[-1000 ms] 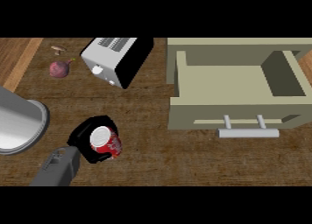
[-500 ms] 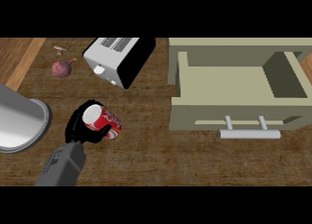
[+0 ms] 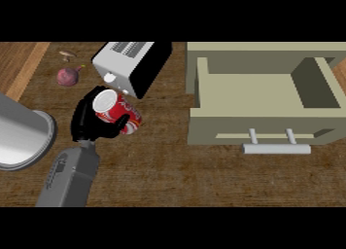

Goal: Pick up the can, place it into the drawer and close the drawer

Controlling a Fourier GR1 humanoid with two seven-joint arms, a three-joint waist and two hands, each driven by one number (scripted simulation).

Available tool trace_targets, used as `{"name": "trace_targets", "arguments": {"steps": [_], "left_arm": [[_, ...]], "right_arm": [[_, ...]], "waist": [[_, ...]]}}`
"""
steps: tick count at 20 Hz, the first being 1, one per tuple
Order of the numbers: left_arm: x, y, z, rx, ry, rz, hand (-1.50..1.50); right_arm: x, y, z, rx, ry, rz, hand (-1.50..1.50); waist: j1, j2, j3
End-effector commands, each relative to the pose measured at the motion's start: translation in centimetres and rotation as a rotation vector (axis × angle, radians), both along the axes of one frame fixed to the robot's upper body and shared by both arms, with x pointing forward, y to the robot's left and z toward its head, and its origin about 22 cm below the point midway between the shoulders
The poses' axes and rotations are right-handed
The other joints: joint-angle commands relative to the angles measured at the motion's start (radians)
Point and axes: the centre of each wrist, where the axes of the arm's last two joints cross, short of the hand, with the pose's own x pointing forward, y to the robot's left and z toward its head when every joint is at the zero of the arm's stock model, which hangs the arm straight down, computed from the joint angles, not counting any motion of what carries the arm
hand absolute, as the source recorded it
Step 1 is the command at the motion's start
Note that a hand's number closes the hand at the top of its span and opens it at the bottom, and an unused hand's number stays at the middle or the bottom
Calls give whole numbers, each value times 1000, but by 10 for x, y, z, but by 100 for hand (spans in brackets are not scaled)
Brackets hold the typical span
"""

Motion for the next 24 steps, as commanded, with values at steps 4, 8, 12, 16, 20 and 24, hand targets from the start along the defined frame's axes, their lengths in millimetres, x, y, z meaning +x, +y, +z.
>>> {"name": "trace_targets", "arguments": {"steps": [4, 8, 12, 16, 20, 24], "left_arm": [[4, -46, 68, 41, -32, 5, 150], [8, -42, 94, 54, -55, 8, 150], [21, -82, 118, 87, -84, -11, 150], [16, -104, 159, 88, -87, -10, 150], [36, -107, 177, 94, -75, -20, 150], [46, -124, 192, 105, -74, -11, 150]], "right_arm": [[7, 9, 6, 5, -11, -17, -150], [4, 10, 3, 8, -19, -13, -150], [1, 2, 1, 2, -23, 7, -150], [20, 4, -6, 20, -14, -1, -150], [7, 4, 1, -5, -13, 14, -150], [0, 13, 8, 15, -28, 16, -150]], "waist": [[-9, 4, -1], [-9, 5, -1], [-17, 6, -1], [-9, 6, -1], [-14, 6, -1], [-20, 6, -1]]}}
